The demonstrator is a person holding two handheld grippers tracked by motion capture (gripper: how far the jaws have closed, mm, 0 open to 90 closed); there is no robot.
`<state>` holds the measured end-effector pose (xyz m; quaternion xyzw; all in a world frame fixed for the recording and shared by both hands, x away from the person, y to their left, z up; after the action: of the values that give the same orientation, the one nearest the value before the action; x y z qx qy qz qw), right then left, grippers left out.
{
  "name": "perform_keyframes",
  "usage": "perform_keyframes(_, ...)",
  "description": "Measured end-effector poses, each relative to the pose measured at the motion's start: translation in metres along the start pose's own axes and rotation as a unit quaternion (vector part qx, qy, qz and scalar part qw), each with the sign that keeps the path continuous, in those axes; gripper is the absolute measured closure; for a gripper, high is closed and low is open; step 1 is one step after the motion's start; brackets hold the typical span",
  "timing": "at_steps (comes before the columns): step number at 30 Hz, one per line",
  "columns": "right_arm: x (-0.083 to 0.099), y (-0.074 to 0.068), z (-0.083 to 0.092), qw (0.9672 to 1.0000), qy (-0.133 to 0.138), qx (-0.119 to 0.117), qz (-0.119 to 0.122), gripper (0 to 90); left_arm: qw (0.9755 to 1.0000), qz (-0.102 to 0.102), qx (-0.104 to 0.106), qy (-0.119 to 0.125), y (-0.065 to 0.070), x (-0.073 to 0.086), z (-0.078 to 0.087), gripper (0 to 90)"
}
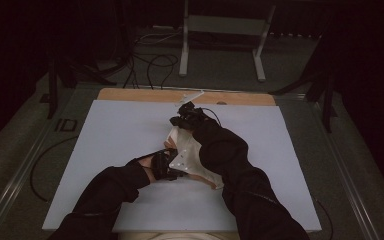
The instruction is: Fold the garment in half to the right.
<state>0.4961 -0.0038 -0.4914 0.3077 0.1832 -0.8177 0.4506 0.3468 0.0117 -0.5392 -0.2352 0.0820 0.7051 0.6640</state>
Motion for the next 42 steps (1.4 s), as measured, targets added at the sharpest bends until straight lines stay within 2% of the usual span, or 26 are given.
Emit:
perform_keyframes(7, -0.001, 0.003, 0.014, 0.9999, 0.015, 0.005, -0.001, 87.6, 0.9999, -0.012, -0.003, -0.005, -0.002, -0.005, 0.005, 85.3)
perform_keyframes(17, 0.006, 0.009, 0.033, 0.9994, 0.029, 0.007, -0.016, 87.6, 0.9997, -0.022, 0.002, 0.005, -0.001, -0.019, 0.007, 85.3)
perform_keyframes(22, 0.012, 0.014, 0.040, 0.9993, 0.031, 0.012, -0.015, 87.6, 0.9996, -0.027, 0.005, 0.003, 0.000, -0.024, 0.004, 85.3)
perform_keyframes(34, 0.027, 0.025, 0.052, 0.9986, 0.039, 0.019, -0.030, 87.6, 0.9991, -0.035, 0.020, -0.010, 0.000, -0.035, -0.001, 85.2)
perform_keyframes(42, 0.036, 0.034, 0.057, 0.9982, 0.042, 0.024, -0.037, 87.6, 0.9988, -0.038, 0.030, -0.007, 0.002, -0.049, -0.007, 85.2)
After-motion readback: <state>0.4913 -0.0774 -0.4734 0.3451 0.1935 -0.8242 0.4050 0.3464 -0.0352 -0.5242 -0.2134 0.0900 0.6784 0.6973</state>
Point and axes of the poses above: each handheld gripper's, and its own axes: z roughly backward along the jaws, x roughly out of its underside, y roughly to its right, the point moved 9 cm from there along -z, roughly forward along the jaws, and after that the axes turned 7 degrees about -y, right-handed, at the moved point
